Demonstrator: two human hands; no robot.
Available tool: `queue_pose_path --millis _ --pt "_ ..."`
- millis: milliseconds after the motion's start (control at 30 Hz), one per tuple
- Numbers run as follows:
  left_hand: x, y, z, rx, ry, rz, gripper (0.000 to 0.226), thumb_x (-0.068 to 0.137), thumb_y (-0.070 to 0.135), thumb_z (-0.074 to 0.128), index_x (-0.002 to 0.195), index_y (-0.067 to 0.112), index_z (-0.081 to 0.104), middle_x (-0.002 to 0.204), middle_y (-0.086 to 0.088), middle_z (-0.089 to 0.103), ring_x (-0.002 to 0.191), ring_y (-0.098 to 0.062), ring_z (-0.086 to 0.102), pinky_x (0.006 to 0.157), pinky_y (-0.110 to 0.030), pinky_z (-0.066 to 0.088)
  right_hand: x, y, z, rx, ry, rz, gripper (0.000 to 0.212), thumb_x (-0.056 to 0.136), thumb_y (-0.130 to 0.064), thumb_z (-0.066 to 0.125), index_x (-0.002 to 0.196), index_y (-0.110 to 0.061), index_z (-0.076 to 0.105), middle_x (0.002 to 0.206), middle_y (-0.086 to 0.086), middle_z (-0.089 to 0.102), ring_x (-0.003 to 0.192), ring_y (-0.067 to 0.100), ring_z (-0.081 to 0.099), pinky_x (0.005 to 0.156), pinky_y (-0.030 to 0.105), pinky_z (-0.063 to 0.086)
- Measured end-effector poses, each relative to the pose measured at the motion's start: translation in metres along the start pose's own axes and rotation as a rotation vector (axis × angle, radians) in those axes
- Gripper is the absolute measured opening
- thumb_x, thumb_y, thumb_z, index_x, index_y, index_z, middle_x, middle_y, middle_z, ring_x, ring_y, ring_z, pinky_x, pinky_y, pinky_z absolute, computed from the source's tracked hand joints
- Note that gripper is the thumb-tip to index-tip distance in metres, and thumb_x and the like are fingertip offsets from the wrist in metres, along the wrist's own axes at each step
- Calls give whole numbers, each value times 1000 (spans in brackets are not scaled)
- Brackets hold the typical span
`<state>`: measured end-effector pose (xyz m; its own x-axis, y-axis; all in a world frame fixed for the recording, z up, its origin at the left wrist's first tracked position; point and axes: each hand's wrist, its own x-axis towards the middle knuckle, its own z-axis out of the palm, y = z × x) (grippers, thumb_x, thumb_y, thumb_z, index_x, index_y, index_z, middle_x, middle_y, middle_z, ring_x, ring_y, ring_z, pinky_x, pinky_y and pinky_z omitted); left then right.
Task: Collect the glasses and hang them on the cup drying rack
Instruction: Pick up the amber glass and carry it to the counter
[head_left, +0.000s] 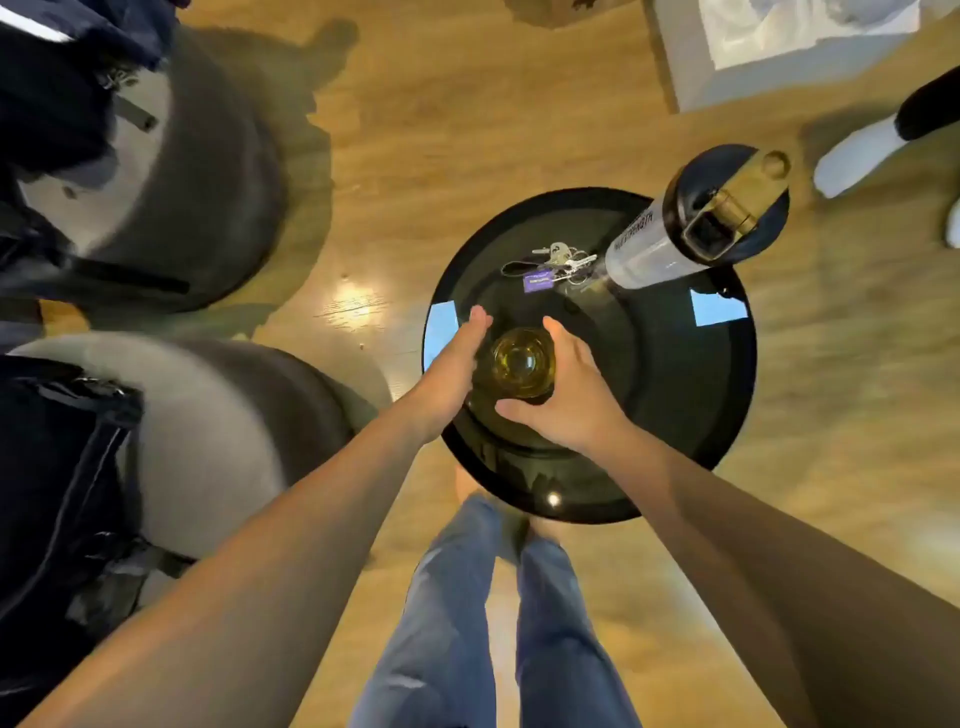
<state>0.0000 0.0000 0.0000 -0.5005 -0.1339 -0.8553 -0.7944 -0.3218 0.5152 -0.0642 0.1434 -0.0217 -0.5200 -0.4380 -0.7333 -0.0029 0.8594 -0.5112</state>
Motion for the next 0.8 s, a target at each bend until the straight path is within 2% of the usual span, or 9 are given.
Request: queue_pose_path --millis 100,200,367,467,567,667,700,800 --pt "23 -7 3 -11 -16 -92 66 96 66 16 151 31 25 160 4 27 147 -24 26 118 -42 20 18 6 12 -168 37 20 120 71 -48 81 152 -37 -7 163 -5 0 150 25 15 112 49 37" --pt "38 -20 8 36 -14 -134 66 94 70 16 148 34 27 154 3 33 144 -22 31 120 -46 21 32 14 25 -250 35 45 121 72 -45 81 152 -36 -10 163 -4 -2 150 26 16 108 49 42" --pt "60 -29 12 -24 -4 -172 65 94 69 21 148 34 28 152 0 35 143 -23 33 119 -47 26 54 21 38 -194 91 67 115 72 -39 83 150 -37 -1 155 2 14 135 28 42 98 46 51" --pt "65 -28 13 -64 17 -181 61 94 70 24 142 34 37 135 2 46 135 -21 42 115 -43 34 57 24 39 -202 147 23 106 71 -40 84 147 -34 10 147 3 27 126 26 50 92 40 55" --pt "63 -28 14 -55 44 -172 49 97 65 24 130 36 45 111 8 54 125 -21 50 107 -40 42 48 27 32 -260 179 -11 104 68 -46 83 145 -34 14 140 4 34 123 24 49 88 37 54" --pt "46 -21 17 -16 48 -98 35 100 59 22 110 40 49 102 12 52 114 -17 51 100 -37 45 29 22 19 -277 195 -64 105 65 -49 82 145 -34 16 137 3 35 124 23 45 87 38 54" --pt "38 -17 18 -2 45 -69 34 100 58 21 109 40 49 102 12 52 114 -16 51 100 -37 45 21 18 13 -274 202 -81 106 65 -49 82 145 -34 16 138 2 35 125 23 44 87 38 53" --pt "4 1 23 66 15 28 48 100 58 19 127 29 47 112 6 54 117 -17 52 103 -39 46 -8 7 -9 -219 242 -117 108 63 -49 83 146 -32 17 139 2 39 127 23 44 93 41 51"
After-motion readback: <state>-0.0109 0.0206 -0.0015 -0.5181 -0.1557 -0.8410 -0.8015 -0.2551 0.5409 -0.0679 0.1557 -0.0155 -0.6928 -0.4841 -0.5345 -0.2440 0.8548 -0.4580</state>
